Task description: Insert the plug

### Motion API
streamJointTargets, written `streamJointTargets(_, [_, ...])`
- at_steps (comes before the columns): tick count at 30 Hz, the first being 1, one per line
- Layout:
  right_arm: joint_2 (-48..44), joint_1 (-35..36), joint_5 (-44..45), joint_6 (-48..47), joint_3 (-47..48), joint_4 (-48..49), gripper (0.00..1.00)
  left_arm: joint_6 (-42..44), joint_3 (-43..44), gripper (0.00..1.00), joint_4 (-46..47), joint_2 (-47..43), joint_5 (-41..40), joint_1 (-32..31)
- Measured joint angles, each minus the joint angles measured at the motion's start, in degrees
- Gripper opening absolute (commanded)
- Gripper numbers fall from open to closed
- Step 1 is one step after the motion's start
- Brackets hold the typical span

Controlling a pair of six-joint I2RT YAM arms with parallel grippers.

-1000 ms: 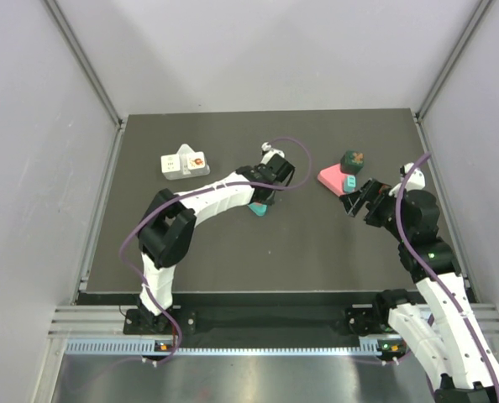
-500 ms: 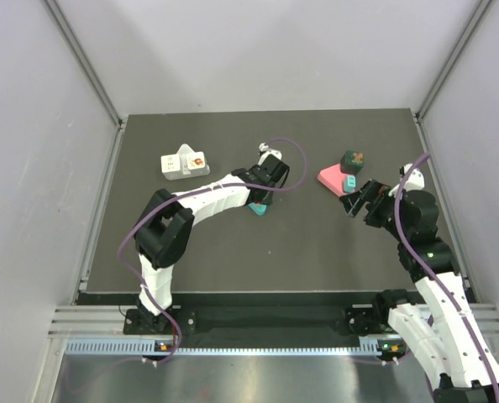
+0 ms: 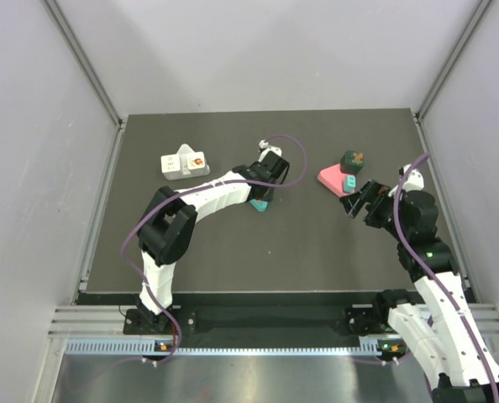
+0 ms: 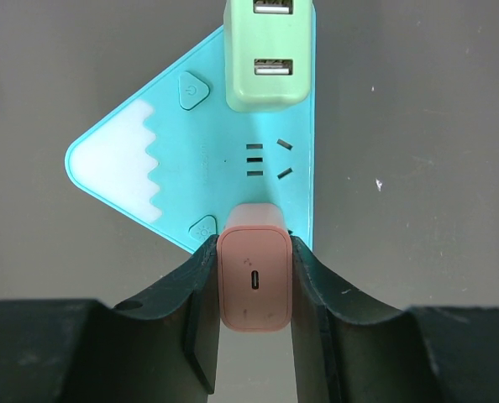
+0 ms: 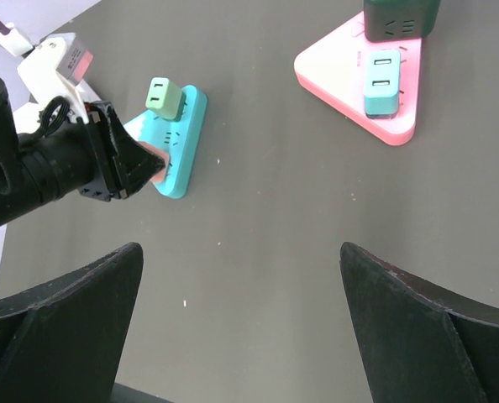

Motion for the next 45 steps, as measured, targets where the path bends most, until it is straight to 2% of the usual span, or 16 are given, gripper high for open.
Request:
streamJointTargets(7, [-0.02, -0.22, -0.48, 0.00, 0.00, 0.02, 1.00, -0.37, 0.00, 0.00, 0.35, 0.39, -1.07, -0.15])
streamJointTargets(14, [-0.20, -0.52, -1.20, 0.11, -0.02, 0.02, 1.00, -0.26, 6.01, 0.00, -3.63, 4.79, -3.67, -0.24])
streamJointTargets(28, [-1.14, -0.94, -1.51, 0.22, -0.35, -0.09, 1.00, -0.24, 6.10, 0.00, -3.23, 5.73, -4.31, -0.26])
streamJointTargets(31, [-1.36, -0.96, -1.53, 0.24, -0.35, -0.07, 1.00, -0.24, 6.69, 0.21, -3.80, 5.88, -4.31, -0.24])
streamJointTargets(33, [-1.51, -1.01, -1.70, 0.28, -0.35, -0.07, 1.00, -0.26, 7.61, 0.40, -4.74, 5.86, -4.26, -0.20])
streamJointTargets(36, [-1.53, -1.07, -2.34, 0.44, -0.35, -0.07, 1.00, -0.68, 9.09, 0.57, -7.21, 6.71, -2.69, 0.17])
streamJointTargets(39, [-1.53, -1.20, -2.82, 0.46, -0.35, -0.13, 1.00, 0.02, 10.69, 0.66, -10.27, 7.15, -0.92, 0.35])
streamJointTargets(42, [-1.84, -1.31, -2.95, 0.42, -0.35, -0.33, 1.00, 0.35, 12.00, 0.68, -15.47, 7.93, 1.75, 0.63])
streamJointTargets(45, [-2.29, -1.31, -2.95, 0.17, -0.35, -0.72, 1.00, 0.83, 13.46, 0.76, -19.78, 9.73, 4.20, 1.03])
